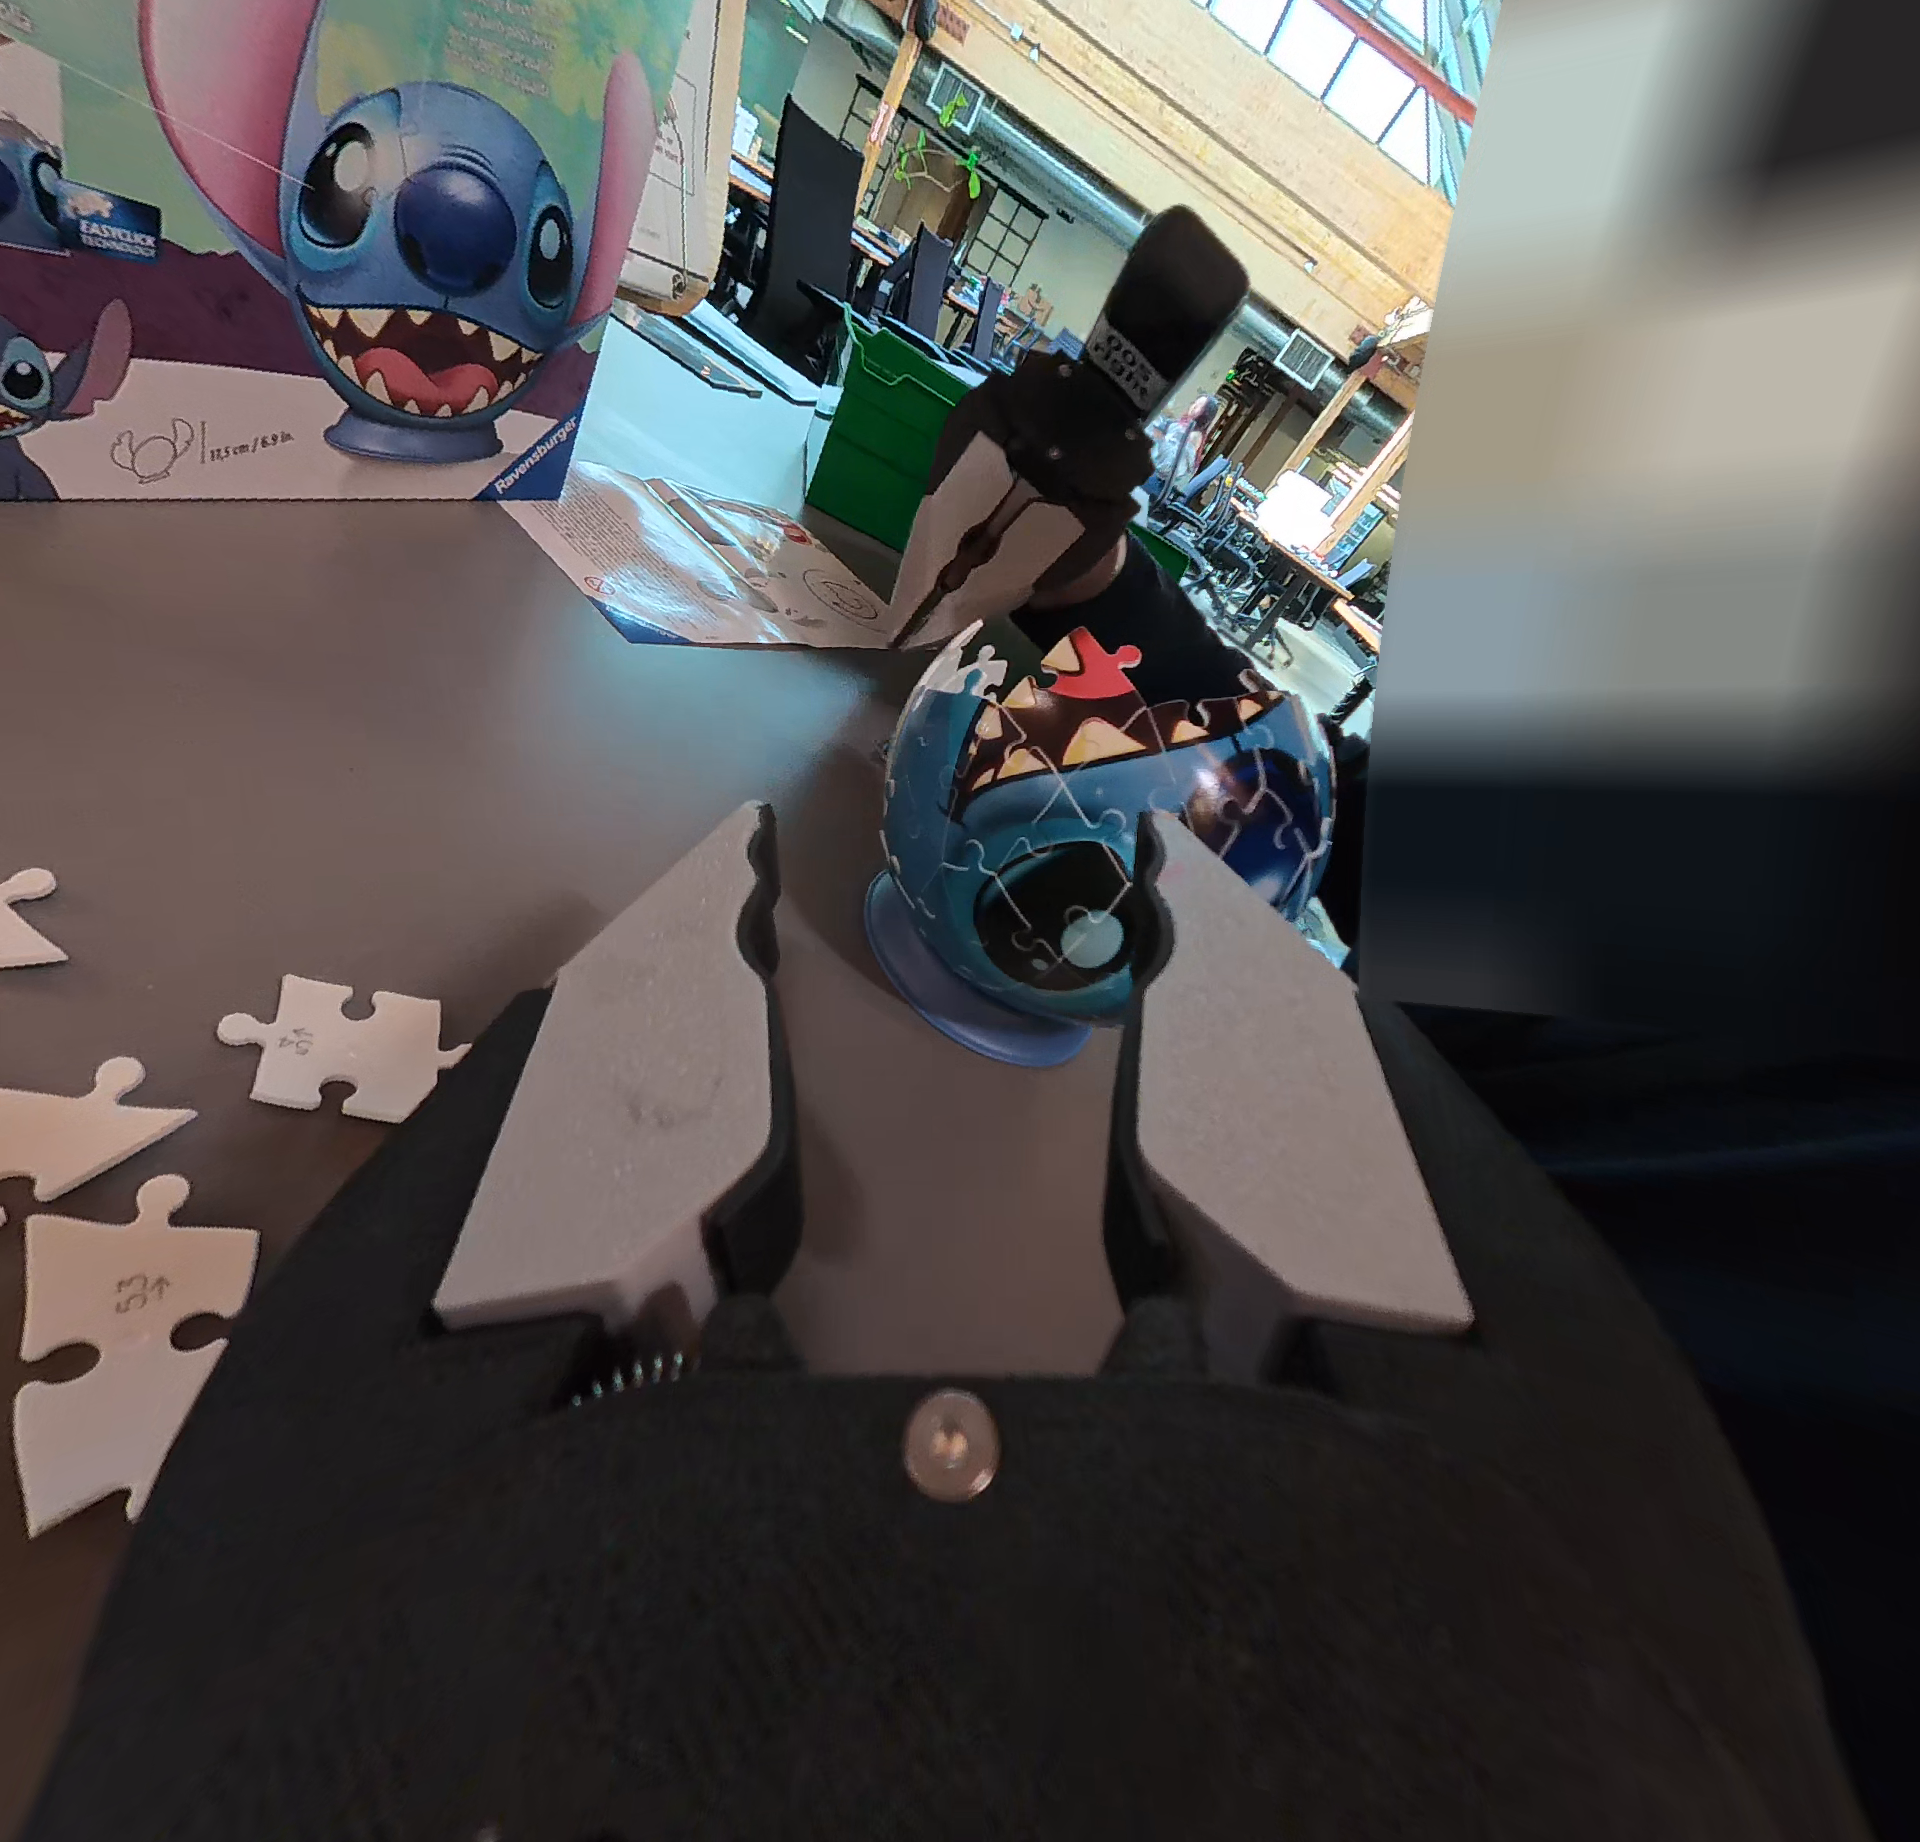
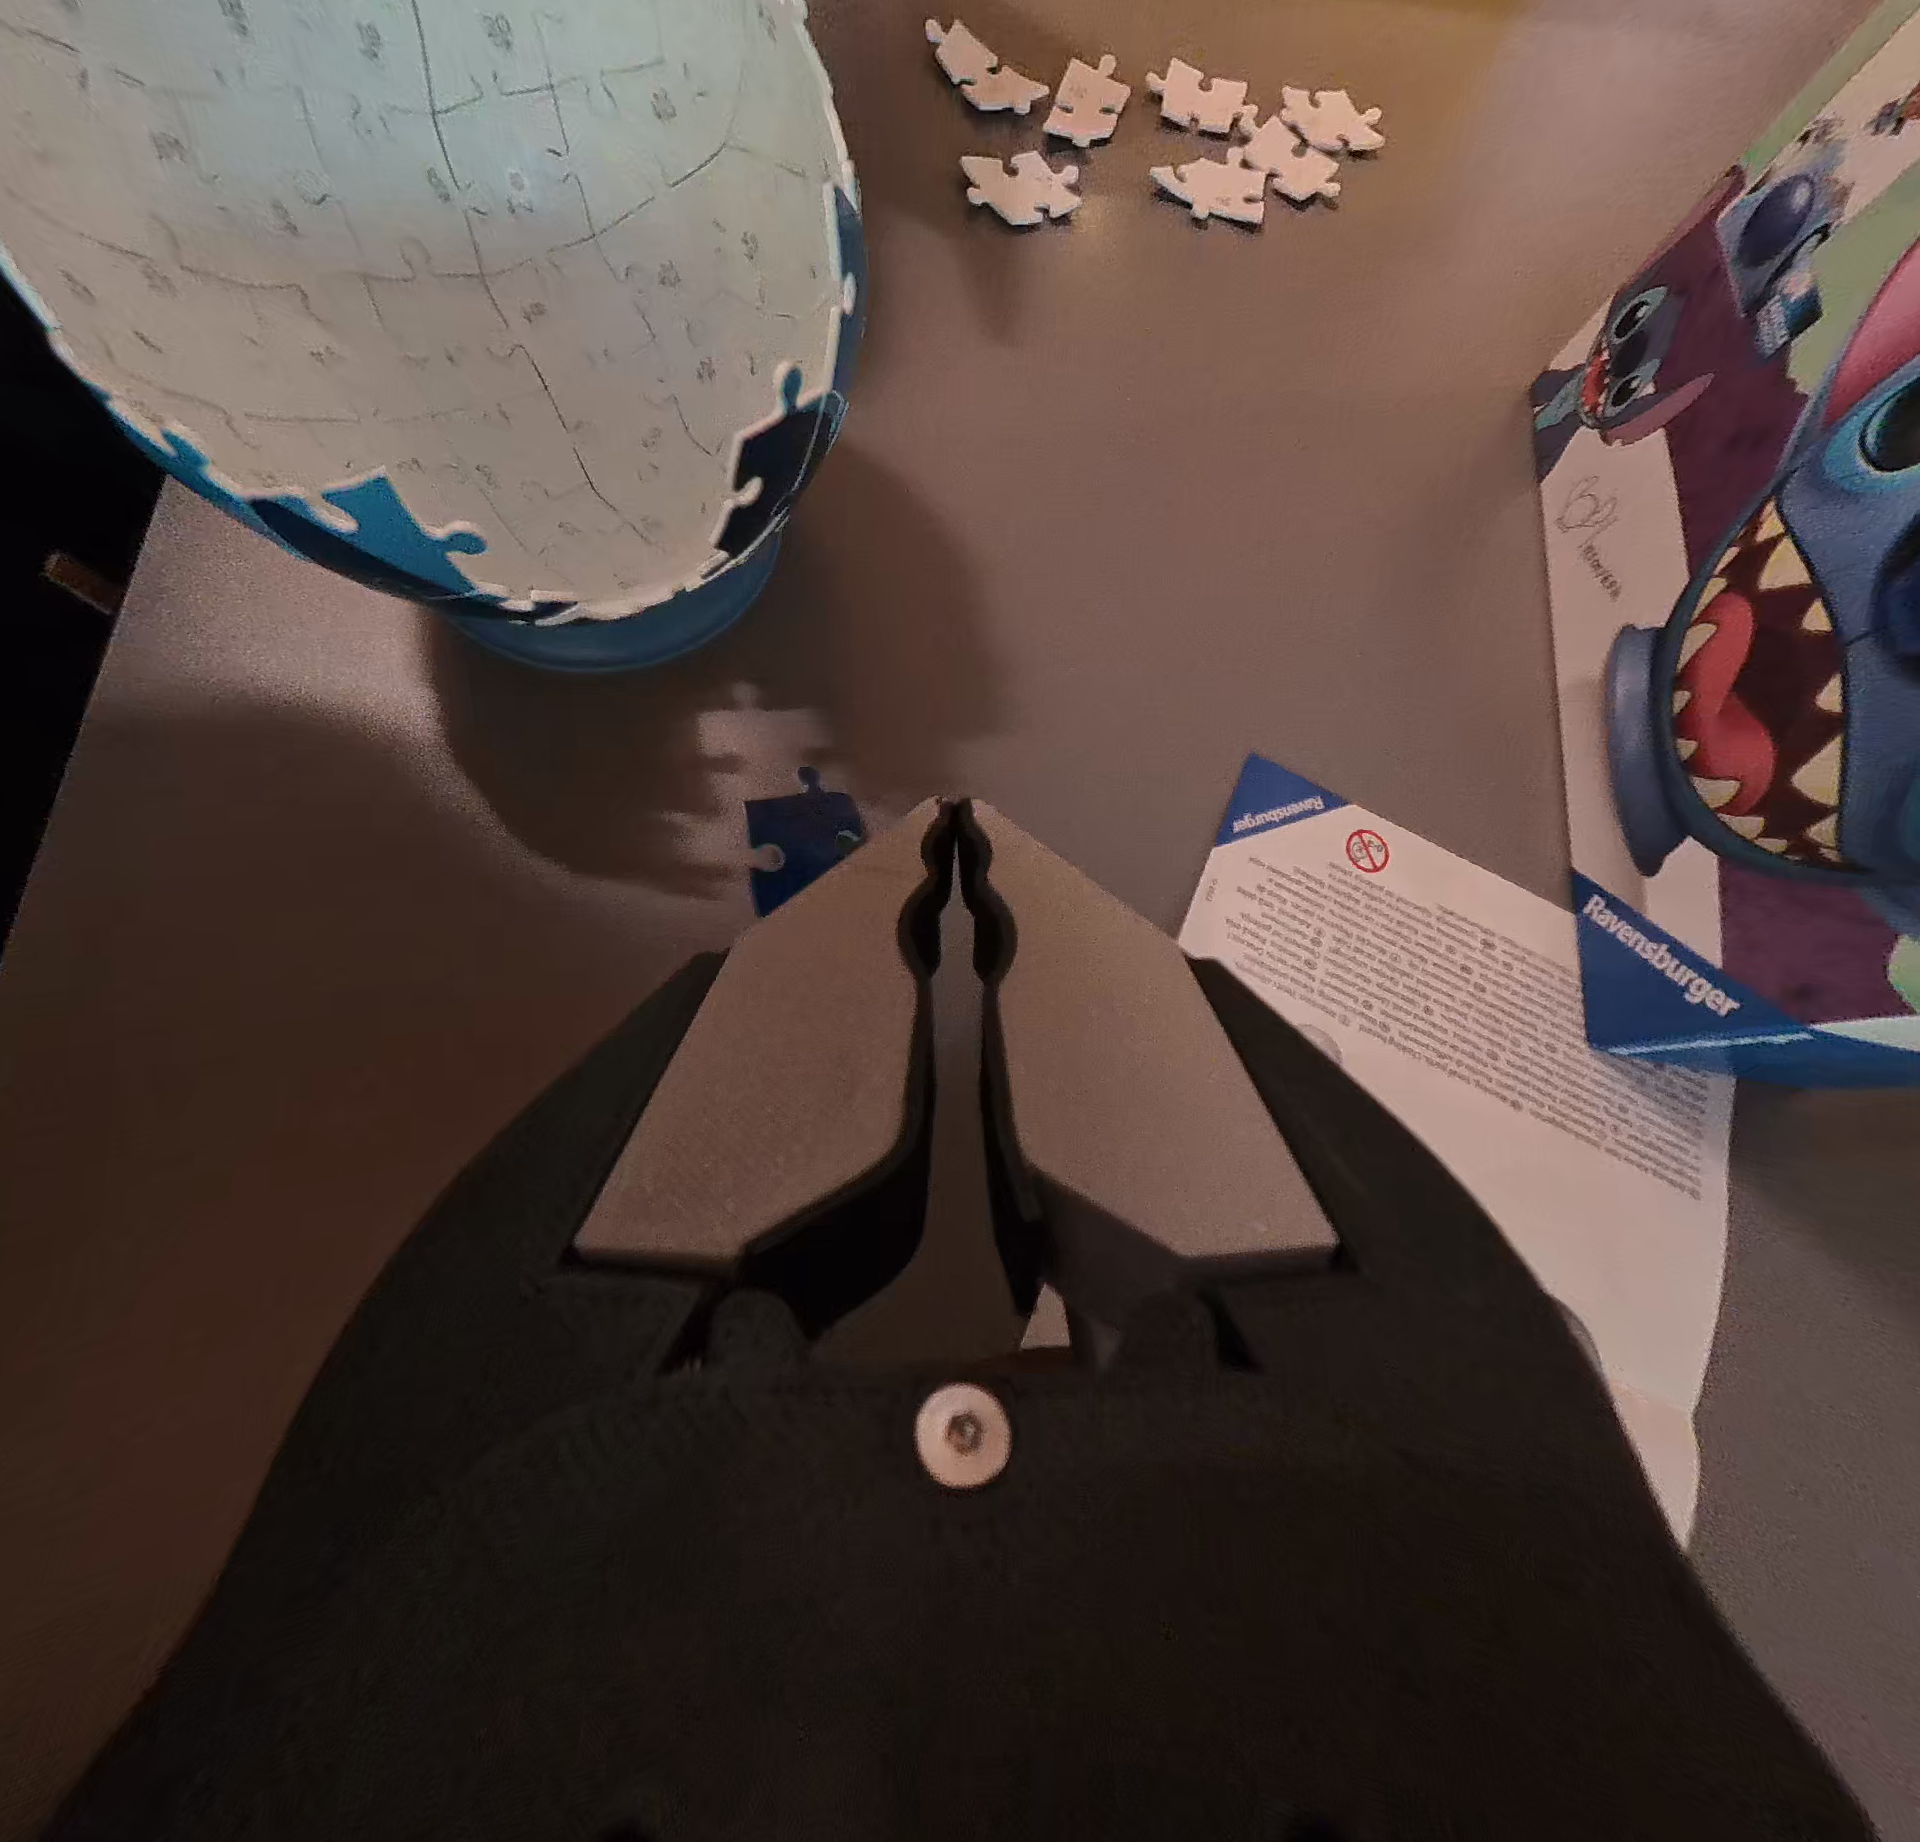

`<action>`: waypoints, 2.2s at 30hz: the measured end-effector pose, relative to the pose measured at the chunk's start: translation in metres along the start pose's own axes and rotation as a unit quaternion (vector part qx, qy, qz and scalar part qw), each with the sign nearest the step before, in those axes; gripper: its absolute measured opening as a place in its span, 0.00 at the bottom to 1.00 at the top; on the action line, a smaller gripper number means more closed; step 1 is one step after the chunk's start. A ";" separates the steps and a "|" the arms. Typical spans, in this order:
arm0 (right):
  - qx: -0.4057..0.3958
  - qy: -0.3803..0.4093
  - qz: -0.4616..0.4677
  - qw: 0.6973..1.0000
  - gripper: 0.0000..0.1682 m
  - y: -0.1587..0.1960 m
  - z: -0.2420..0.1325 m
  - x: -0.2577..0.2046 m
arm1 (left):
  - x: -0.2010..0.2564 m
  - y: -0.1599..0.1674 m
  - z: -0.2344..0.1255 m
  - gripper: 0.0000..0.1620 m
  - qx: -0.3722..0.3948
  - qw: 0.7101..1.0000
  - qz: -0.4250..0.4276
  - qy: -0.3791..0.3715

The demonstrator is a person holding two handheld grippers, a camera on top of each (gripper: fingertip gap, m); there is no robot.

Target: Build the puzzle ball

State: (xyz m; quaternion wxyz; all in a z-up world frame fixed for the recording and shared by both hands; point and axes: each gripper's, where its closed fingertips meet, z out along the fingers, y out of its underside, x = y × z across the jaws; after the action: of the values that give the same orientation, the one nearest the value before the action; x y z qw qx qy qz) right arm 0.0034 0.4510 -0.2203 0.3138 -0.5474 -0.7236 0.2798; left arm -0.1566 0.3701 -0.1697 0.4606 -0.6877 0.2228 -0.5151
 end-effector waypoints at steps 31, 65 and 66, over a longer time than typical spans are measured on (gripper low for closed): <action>-0.007 0.064 0.061 0.996 0.14 0.019 0.018 -0.031 | 0.007 -0.003 -0.006 0.38 0.024 0.999 0.025 -0.007; 0.190 -0.099 0.323 0.922 0.14 -0.002 -0.053 0.025 | -0.061 -0.038 -0.056 0.40 0.136 0.950 0.049 -0.276; 0.188 -0.105 0.320 0.923 0.14 -0.002 -0.050 0.023 | -0.061 -0.037 -0.054 0.41 0.131 0.951 0.047 -0.275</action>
State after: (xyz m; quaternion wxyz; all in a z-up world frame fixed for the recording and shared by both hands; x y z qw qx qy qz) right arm 0.0357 0.4758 -0.1828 0.2271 -0.6483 -0.4728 0.5519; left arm -0.2352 0.4136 -0.1663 0.6139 -0.7251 0.0501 -0.3080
